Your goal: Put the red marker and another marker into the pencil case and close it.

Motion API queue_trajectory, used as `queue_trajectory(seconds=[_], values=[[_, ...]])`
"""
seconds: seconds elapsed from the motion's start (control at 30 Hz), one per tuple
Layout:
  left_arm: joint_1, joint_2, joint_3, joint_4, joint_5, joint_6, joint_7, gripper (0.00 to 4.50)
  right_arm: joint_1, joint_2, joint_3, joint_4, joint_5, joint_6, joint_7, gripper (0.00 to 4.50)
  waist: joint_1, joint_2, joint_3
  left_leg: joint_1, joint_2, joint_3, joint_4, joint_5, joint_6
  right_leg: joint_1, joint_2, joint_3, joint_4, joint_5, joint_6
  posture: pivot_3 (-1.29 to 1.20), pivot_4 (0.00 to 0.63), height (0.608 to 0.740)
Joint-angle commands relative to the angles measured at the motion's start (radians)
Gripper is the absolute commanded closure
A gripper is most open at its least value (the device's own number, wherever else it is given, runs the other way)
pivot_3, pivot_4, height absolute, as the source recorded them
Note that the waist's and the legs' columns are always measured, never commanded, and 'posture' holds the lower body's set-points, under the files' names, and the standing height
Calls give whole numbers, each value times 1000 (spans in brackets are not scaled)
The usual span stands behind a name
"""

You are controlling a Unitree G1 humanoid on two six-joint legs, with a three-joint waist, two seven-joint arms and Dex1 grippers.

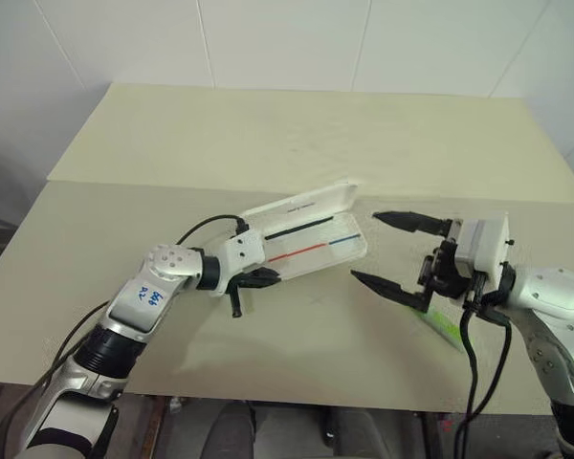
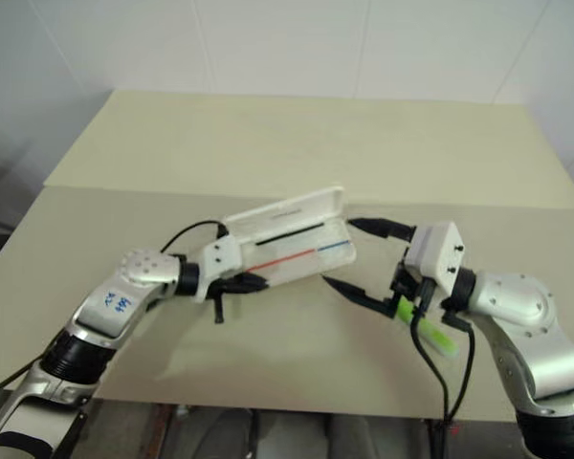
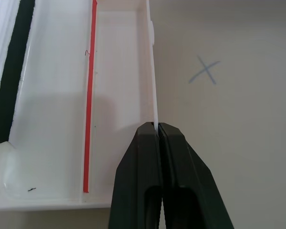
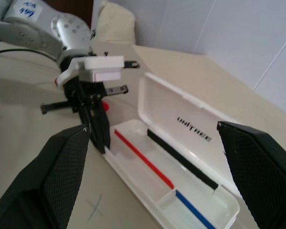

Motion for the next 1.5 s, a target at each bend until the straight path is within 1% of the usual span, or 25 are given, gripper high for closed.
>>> queue_trajectory(seconds=[0.03,0.2,0.37,0.6,0.83,1.0,1.03,1.07,1.13,1.17,1.23,1.37,1.5], values=[[-18,11,-33,-47,-6,2,-63,4471,49,-52,-91,-17,36,7,47,0,0,0,0,0,0,0,0,0,0,0,0,0,-1,0,0,0,150,740],[-22,-3,-61,-83,-18,18,-95,4471,138,-83,-163,-21,46,13,78,0,0,0,0,0,0,1,0,-2,4,0,0,0,-1,-1,1,0,150,740],[-23,-1,-93,-108,-15,16,-138,4471,179,-79,-189,-50,53,26,63,0,0,0,0,0,0,1,1,-2,4,0,0,1,-1,-1,1,0,150,740],[-19,30,-108,-107,2,-1,-183,4471,194,-69,-194,-90,62,47,28,0,-2,0,0,1,0,2,1,-2,4,0,0,1,-1,0,1,0,150,740],[-7,77,-104,-126,8,19,-204,4471,201,-61,-187,-111,65,56,3,0,-3,0,0,1,0,2,1,-2,4,0,0,1,-1,-1,1,0,150,740],[-10,61,-105,-132,9,51,-179,4471,190,-57,-173,-112,65,57,-7,0,-3,0,0,1,0,2,1,-2,4,0,0,2,-1,0,1,0,150,740],[-11,59,-105,-137,6,57,-177,3989,187,-57,-171,-111,65,58,-8,0,-3,0,0,1,0,2,1,-2,4,0,0,2,-1,0,1,0,150,740],[-10,58,-105,-142,2,65,-179,3780,184,-57,-170,-109,65,58,-9,0,-3,0,0,1,0,2,1,-2,4,0,0,2,0,0,1,0,150,740],[-8,56,-104,-152,-3,73,-177,3190,178,-56,-166,-108,66,59,-9,0,-3,0,0,1,0,2,1,-2,4,0,0,2,0,0,1,0,150,740],[-7,51,-101,-159,-9,79,-173,2809,175,-55,-164,-107,66,59,-9,0,-2,0,0,1,0,2,1,-2,4,0,0,2,0,0,1,0,150,740],[-5,48,-93,-176,-25,97,-174,2188,171,-54,-160,-107,65,60,-9,0,-2,0,0,1,0,2,1,-2,4,0,0,2,0,0,1,0,150,740],[-3,54,-65,-219,-73,149,-183,2188,167,-51,-153,-104,65,59,-8,0,-2,0,0,1,0,2,2,-2,4,0,0,2,0,0,1,0,150,740],[3,81,-16,-276,-137,225,-185,2188,166,-47,-146,-99,62,56,-5,0,-3,0,0,1,0,2,2,-2,4,0,0,2,0,0,1,0,150,740]])
